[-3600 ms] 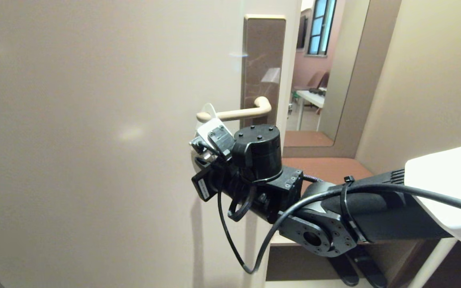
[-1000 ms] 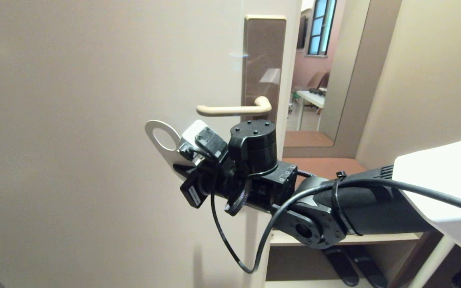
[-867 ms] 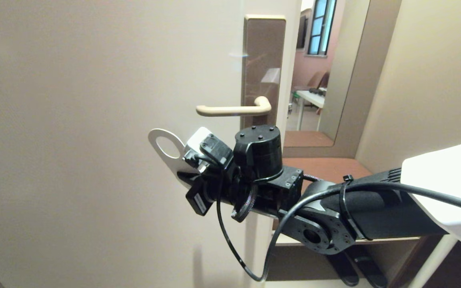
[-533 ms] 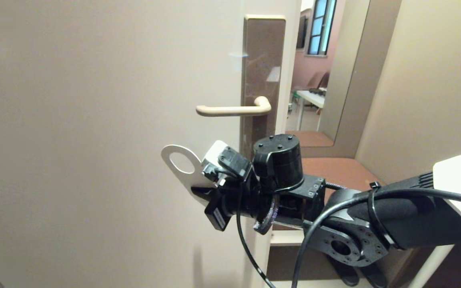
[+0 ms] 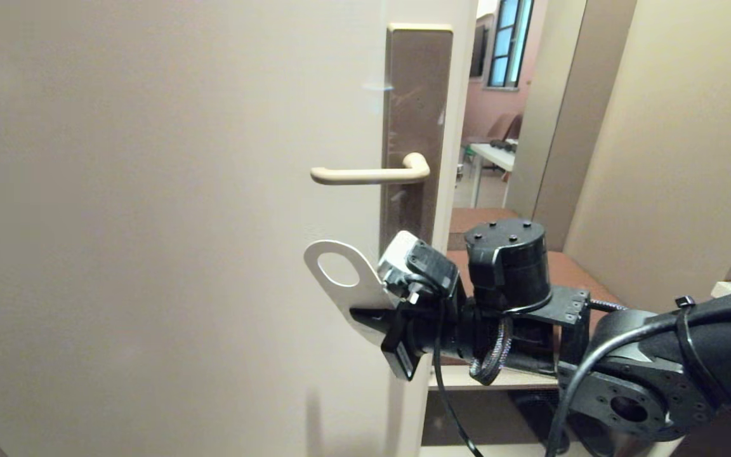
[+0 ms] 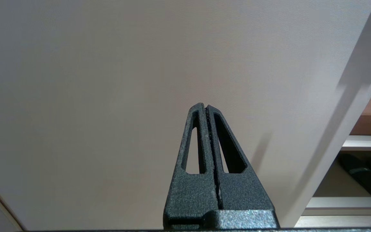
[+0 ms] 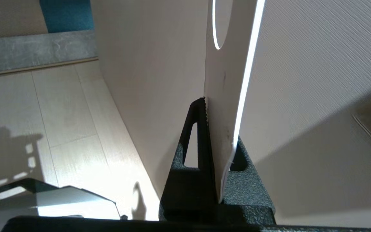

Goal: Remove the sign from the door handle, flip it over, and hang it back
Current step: Hand it to the other hand

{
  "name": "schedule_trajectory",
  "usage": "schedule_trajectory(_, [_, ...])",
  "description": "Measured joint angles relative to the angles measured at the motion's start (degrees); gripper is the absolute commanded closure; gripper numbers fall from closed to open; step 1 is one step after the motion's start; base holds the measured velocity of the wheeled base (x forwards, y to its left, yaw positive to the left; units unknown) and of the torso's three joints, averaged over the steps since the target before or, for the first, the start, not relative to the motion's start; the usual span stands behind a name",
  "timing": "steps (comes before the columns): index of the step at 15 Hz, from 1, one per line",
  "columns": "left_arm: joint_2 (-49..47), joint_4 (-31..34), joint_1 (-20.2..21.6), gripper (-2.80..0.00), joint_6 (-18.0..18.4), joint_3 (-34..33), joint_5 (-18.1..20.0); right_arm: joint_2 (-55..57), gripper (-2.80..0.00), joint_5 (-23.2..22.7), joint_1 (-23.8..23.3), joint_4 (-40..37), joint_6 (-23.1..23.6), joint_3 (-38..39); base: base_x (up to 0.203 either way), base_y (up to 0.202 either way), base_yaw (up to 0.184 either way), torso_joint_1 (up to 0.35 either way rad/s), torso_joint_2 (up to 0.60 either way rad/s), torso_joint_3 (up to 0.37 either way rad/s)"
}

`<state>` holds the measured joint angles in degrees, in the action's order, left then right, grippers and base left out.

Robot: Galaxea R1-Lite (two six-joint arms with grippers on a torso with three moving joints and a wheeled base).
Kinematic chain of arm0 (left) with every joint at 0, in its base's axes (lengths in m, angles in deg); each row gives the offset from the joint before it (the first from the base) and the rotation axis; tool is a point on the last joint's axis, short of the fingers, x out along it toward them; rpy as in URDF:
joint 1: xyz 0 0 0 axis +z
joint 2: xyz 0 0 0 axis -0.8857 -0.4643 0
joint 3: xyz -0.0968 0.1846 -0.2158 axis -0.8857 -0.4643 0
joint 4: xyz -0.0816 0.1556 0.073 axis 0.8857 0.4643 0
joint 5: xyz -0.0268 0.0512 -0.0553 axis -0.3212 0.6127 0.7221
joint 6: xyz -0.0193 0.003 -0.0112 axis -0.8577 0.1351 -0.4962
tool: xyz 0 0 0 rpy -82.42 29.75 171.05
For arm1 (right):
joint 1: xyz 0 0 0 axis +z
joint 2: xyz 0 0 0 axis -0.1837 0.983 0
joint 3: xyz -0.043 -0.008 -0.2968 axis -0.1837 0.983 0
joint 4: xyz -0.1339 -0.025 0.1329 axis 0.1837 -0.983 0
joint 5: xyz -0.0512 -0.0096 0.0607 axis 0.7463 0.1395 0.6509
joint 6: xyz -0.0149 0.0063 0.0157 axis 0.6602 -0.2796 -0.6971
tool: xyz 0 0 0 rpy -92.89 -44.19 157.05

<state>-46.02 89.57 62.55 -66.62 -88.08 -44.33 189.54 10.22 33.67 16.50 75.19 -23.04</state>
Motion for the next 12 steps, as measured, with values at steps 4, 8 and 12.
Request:
schedule_trajectory(4, [0.0, 0.0, 0.0, 0.0, 0.0, 0.0, 0.0, -4.3, 0.0, -0.1, -1.2, 0.0, 0.7, 5.3, 0.0, 0.0, 0.0, 0.0, 0.0, 0.0])
schedule_trajectory(8, [0.0, 0.0, 0.0, 0.0, 0.0, 0.0, 0.0, -9.0, 0.0, -0.2, -2.1, 0.0, 1.9, 10.5, 0.0, 0.0, 0.0, 0.0, 0.0, 0.0])
schedule_trajectory(12, [0.0, 0.0, 0.0, 0.0, 0.0, 0.0, 0.0, -13.9, 0.0, 0.0, -4.6, 0.0, 2.2, 15.8, 0.0, 0.0, 0.0, 0.0, 0.0, 0.0])
